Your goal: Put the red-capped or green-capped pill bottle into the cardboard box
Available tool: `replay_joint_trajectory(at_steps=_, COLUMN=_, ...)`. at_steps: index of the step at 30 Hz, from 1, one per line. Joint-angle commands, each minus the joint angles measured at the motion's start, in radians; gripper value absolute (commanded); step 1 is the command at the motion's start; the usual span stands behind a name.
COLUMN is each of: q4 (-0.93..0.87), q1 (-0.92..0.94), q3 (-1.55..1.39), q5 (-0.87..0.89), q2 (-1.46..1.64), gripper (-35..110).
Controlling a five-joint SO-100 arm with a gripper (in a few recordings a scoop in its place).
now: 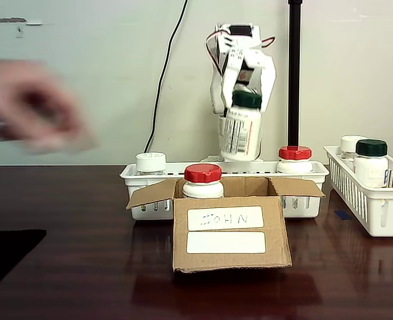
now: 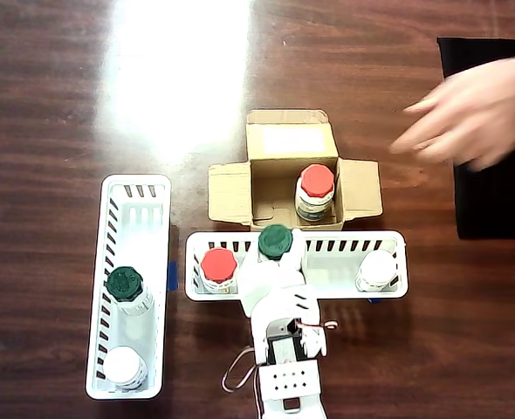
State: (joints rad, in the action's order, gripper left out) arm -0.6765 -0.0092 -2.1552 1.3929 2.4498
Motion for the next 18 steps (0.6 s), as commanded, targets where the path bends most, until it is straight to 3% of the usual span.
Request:
replay_joint_trajectory(at_steps=1, q4=-0.006, q1=0.043, q3=0.235, q5=-0.006, q2=-0.087, gripper=1)
replay_joint_trajectory(at_steps=10, q4=0.026, q1=0.055, q3=0.465, q5=-0.061, q2=-0.339, gripper=1)
replay_joint_trajectory(at_steps=18, q4=0.184, q1=0.028, q3=0.578, q5=-0.091, q2=-0.594, gripper=1)
